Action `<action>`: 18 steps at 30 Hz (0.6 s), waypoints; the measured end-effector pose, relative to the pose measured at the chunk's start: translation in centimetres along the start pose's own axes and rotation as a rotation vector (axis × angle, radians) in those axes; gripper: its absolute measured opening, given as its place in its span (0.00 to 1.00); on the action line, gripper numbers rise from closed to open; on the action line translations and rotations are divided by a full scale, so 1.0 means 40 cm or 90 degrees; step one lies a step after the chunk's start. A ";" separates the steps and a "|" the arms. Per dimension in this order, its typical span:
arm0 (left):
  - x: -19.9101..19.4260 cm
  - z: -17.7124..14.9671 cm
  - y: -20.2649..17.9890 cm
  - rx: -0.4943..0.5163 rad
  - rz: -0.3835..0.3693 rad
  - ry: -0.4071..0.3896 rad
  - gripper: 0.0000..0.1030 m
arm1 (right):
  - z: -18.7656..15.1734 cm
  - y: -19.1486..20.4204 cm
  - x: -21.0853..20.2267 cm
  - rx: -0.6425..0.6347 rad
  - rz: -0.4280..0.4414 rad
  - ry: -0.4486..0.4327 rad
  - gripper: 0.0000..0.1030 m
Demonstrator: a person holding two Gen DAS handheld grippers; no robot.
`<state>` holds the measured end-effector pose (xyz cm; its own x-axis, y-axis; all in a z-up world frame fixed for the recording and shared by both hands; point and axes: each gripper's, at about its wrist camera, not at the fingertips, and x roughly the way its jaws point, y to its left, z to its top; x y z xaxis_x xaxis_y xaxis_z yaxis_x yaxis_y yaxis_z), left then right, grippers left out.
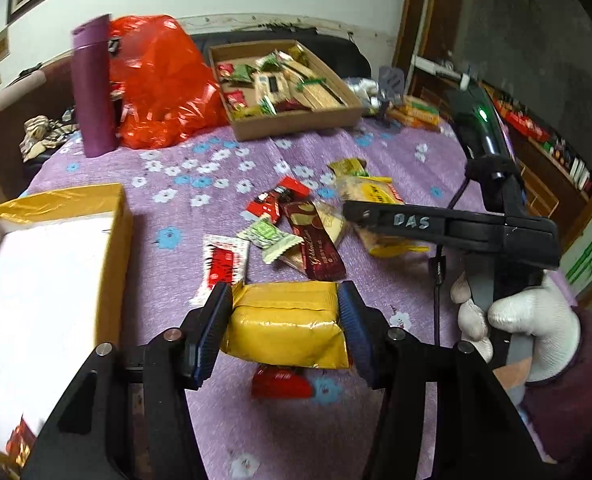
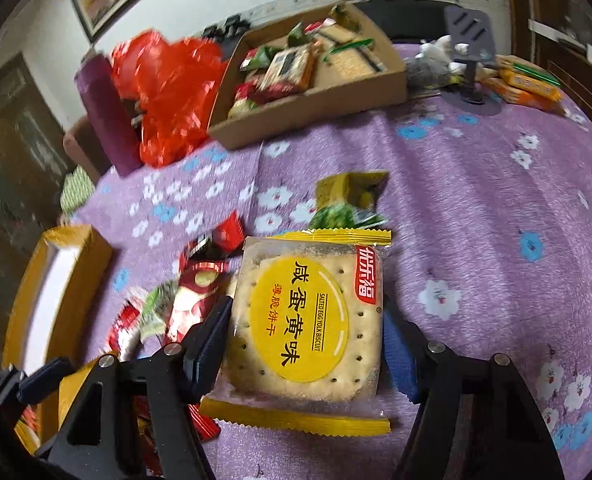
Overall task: Organize snacks
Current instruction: 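Carry both packs over the white tray and release them inside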
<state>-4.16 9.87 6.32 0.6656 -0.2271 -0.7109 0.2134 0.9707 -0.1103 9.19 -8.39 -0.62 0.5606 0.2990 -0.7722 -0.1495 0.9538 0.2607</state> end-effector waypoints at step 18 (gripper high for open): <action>-0.018 -0.056 0.073 -0.089 -0.049 0.043 0.68 | -0.040 0.018 -0.106 0.029 0.089 -0.074 0.69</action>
<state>-5.63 13.05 4.96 0.6006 -0.2994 -0.7414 0.1567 0.9533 -0.2581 5.43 -8.92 1.91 0.6275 0.4198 -0.6558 -0.1963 0.9003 0.3885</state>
